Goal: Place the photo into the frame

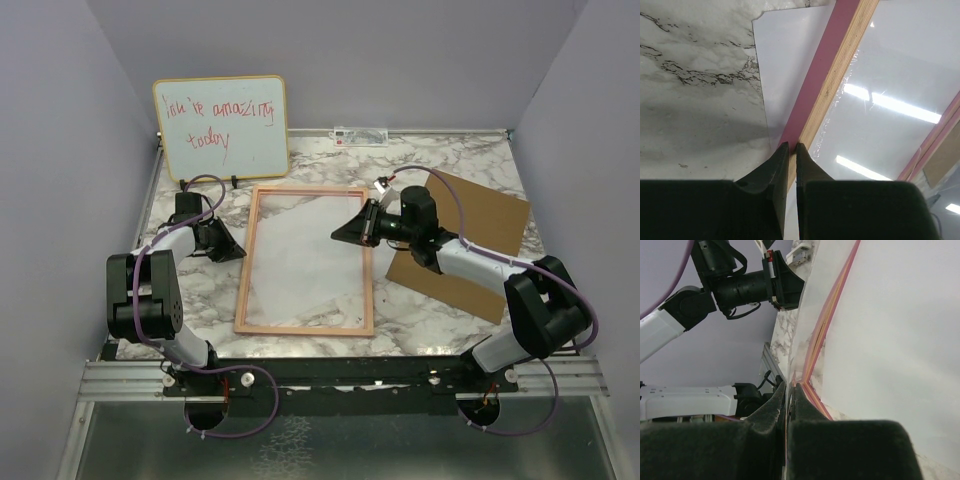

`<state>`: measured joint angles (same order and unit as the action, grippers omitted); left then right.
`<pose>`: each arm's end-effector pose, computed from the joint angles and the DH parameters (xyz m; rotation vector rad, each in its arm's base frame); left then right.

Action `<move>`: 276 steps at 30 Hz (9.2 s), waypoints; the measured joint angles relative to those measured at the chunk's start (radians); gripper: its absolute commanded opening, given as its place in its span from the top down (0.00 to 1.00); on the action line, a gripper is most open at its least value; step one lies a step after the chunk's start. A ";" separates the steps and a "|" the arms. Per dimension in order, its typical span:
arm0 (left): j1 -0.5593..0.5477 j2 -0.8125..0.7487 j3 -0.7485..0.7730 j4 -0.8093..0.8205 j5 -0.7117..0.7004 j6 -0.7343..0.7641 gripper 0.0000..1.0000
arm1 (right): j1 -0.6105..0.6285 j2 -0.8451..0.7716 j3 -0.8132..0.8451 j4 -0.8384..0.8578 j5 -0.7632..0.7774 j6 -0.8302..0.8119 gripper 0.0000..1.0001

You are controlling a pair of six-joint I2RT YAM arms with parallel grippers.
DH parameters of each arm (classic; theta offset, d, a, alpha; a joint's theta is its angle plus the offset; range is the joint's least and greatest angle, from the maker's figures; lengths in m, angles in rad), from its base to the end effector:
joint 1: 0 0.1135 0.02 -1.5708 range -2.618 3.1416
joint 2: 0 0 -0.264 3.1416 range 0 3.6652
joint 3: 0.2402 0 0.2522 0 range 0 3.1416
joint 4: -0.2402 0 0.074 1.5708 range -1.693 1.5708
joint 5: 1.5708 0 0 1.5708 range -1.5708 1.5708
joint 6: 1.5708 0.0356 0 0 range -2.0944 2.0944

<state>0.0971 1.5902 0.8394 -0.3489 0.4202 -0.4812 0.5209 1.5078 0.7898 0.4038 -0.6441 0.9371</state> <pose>0.2935 0.0140 0.1593 -0.6326 2.6074 -0.6837 0.2711 0.1802 0.2293 -0.0640 2.1543 1.5349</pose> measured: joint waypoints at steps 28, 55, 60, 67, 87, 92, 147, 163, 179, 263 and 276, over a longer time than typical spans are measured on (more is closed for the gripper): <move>0.000 0.003 0.000 0.008 0.009 -0.004 0.95 | 0.011 0.022 0.028 0.000 0.001 -0.033 0.99; 0.000 0.008 0.000 0.016 0.017 -0.004 0.97 | 0.029 0.018 0.028 0.023 0.000 -0.083 0.99; 0.000 0.009 0.000 0.017 0.018 -0.004 0.97 | 0.029 0.018 0.028 0.026 -0.001 -0.102 0.99; 0.001 0.012 0.001 0.018 0.021 -0.004 0.98 | 0.032 0.018 0.042 0.010 -0.002 -0.167 0.99; 0.001 0.023 0.003 0.034 0.038 -0.004 0.98 | 0.041 0.033 0.041 -0.240 0.214 -0.200 0.29; 0.001 0.023 0.003 0.034 0.039 -0.004 0.98 | 0.032 0.049 0.041 -0.246 0.242 -0.205 0.19; 0.001 0.047 0.001 0.080 0.082 -0.042 0.99 | -0.108 0.159 -0.091 0.299 -0.080 -0.077 0.99; 0.001 0.047 0.001 0.080 0.083 -0.046 1.00 | -0.109 0.200 -0.115 0.315 0.022 -0.003 0.99; 0.001 0.053 0.001 0.092 0.090 -0.060 1.00 | -0.109 0.200 -0.172 0.394 0.078 0.070 0.99; 0.001 0.067 0.001 0.110 0.110 -0.076 1.00 | -0.103 0.276 -0.181 0.627 0.096 0.143 0.99; 0.001 0.067 0.001 0.110 0.110 -0.076 1.00 | -0.103 0.255 -0.181 0.626 0.096 0.134 0.99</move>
<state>0.0982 1.6573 0.8406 -0.2390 0.5301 -0.5571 0.4179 1.7626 0.6086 1.0298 -0.5484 1.0706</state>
